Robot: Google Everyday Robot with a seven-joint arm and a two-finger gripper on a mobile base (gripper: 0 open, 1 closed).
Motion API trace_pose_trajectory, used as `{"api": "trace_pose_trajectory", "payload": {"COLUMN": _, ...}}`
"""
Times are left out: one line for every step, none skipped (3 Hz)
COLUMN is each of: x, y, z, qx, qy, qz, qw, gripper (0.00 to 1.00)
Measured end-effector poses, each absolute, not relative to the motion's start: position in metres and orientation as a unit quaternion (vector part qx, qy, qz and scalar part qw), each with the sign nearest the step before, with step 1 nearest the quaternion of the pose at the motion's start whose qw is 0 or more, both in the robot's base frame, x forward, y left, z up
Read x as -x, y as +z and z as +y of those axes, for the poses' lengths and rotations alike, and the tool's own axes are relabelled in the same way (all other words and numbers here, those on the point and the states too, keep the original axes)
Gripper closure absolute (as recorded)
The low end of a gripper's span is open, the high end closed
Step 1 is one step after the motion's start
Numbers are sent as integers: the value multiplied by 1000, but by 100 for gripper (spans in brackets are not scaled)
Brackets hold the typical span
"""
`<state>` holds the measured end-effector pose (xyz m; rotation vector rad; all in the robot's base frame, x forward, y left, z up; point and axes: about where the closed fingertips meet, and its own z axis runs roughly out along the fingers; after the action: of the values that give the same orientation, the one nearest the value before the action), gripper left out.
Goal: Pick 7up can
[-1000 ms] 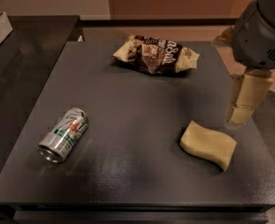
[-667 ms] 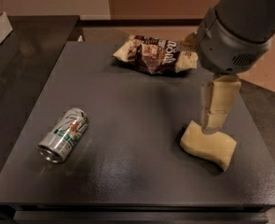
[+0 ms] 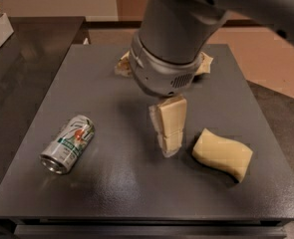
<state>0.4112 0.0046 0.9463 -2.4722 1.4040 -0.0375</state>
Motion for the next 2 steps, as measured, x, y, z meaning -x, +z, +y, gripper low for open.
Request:
{"api": "trace_pose_trajectory", "payload": {"x": -405, "y": 932, "z": 49, "qx": 893, "qy": -7, "qz": 428, "qw": 139, "gripper": 0}}
{"api": "trace_pose_trajectory", "payload": {"x": -400, "y": 918, "z": 88, "qx": 919, "qy": -1, "qz": 374, "qw": 125, "gripper": 0}}
